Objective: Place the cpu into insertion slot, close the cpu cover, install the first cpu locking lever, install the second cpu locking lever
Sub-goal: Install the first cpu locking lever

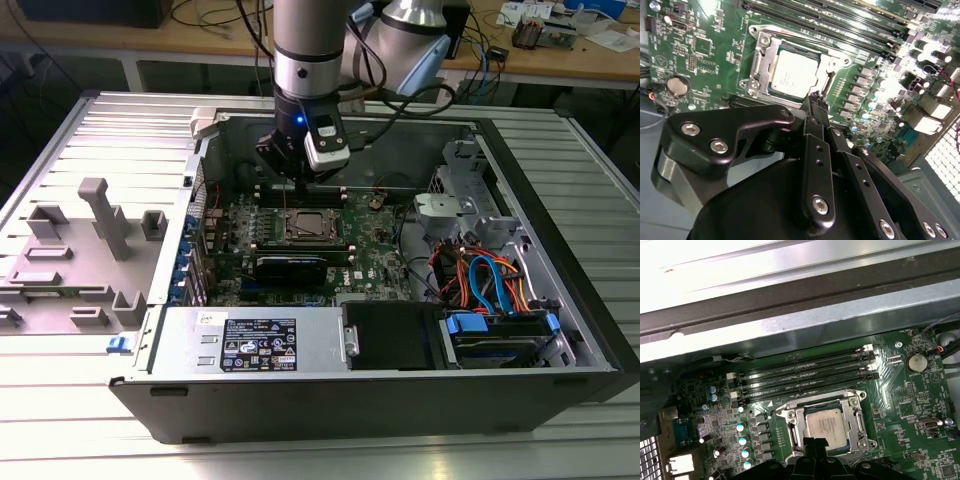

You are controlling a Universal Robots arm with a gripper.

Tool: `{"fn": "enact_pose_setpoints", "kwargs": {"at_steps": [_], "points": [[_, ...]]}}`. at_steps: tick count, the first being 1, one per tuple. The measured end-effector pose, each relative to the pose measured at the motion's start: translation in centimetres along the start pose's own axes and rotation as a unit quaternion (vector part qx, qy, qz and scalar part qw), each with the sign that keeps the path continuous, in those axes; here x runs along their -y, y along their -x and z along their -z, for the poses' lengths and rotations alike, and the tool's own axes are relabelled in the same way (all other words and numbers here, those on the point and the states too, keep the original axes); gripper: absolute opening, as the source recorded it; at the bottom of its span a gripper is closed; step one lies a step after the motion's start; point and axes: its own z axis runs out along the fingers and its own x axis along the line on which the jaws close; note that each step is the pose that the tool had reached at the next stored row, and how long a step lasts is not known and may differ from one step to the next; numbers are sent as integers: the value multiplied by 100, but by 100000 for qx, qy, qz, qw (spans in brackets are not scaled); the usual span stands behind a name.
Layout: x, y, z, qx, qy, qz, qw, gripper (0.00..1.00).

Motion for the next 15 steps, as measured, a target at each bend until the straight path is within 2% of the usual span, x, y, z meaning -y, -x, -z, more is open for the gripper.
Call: {"fn": "enact_pose_setpoints", "kwargs": {"at_steps": [2,6,15], "points": [[1,-1,0,-22,-16,1392,99990,11],[1,-1,0,-63,-41,4797,99885,11],[8,-33,-1,-50,-37,5197,99865,11]]}}
